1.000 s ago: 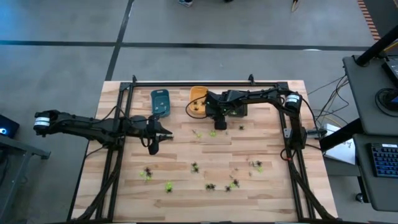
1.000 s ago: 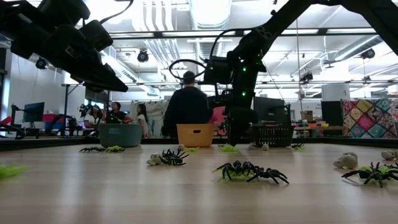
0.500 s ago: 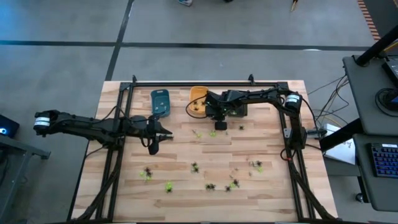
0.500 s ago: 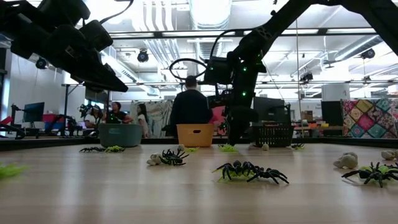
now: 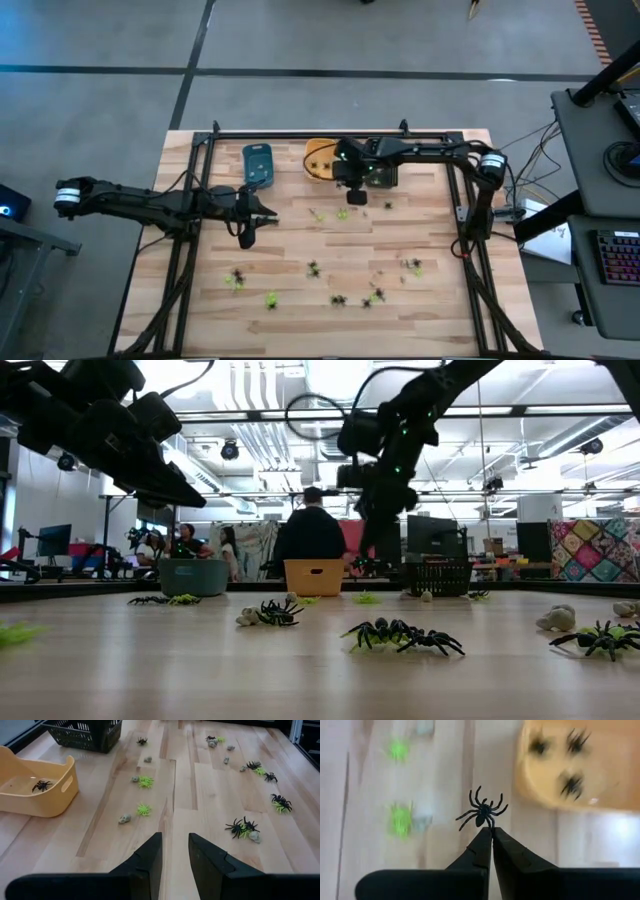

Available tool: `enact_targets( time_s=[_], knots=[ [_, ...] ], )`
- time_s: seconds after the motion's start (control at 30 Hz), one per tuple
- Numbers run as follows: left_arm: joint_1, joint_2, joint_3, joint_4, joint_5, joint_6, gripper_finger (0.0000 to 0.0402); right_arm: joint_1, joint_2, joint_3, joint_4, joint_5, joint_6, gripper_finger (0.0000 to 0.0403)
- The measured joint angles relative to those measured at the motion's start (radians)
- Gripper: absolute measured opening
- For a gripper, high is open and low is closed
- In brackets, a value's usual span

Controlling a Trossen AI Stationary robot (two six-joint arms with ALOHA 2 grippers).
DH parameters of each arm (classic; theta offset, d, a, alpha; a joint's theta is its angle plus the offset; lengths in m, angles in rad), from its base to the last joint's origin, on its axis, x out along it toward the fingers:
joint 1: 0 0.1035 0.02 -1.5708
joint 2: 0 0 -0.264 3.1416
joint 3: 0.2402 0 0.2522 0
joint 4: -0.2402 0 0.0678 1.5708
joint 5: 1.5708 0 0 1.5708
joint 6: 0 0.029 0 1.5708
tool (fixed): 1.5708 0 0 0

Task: Sort Halloween decoration
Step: Put the black spider toy into the orange bin

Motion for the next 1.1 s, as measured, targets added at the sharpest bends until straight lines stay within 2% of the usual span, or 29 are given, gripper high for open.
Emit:
enact_targets(
  time_s=[0.07,0.13,0.23,0.33,0.37,0.57,0.9,1.1],
  knots=[
    [0.0,0.0,0.0,0.001,0.0,0.0,0.0077,-0.001,-0.006,0.0,0.085,0.004,0.021,0.0008],
    [0.0,0.0,0.0,0.007,0.0,0.0,0.0077,-0.006,-0.006,0.0,0.188,0.05,0.042,0.0008],
    [0.0,0.0,0.0,0.009,0.0,0.0,0.0077,-0.018,0.019,0.003,0.346,0.166,0.059,0.0008],
    [0.0,-0.001,0.0,0.011,0.0,-0.005,0.0077,-0.033,0.059,0.002,0.471,0.336,0.089,0.0009],
    [0.0,-0.001,0.0,0.01,0.0,-0.007,0.0077,-0.04,0.068,0.001,0.497,0.355,0.091,0.0009],
    [0.0,0.0,0.0,0.009,0.0,-0.014,0.0077,-0.06,0.083,0.001,0.562,0.285,0.093,0.0019],
    [0.0,0.0,0.0,0.01,0.0,-0.014,0.0077,-0.062,0.08,0.001,0.551,0.262,0.139,0.0119],
    [0.0,0.001,0.0,0.008,0.0,-0.036,0.0077,-0.05,0.022,0.001,0.531,0.237,0.199,0.014]
  ],
)
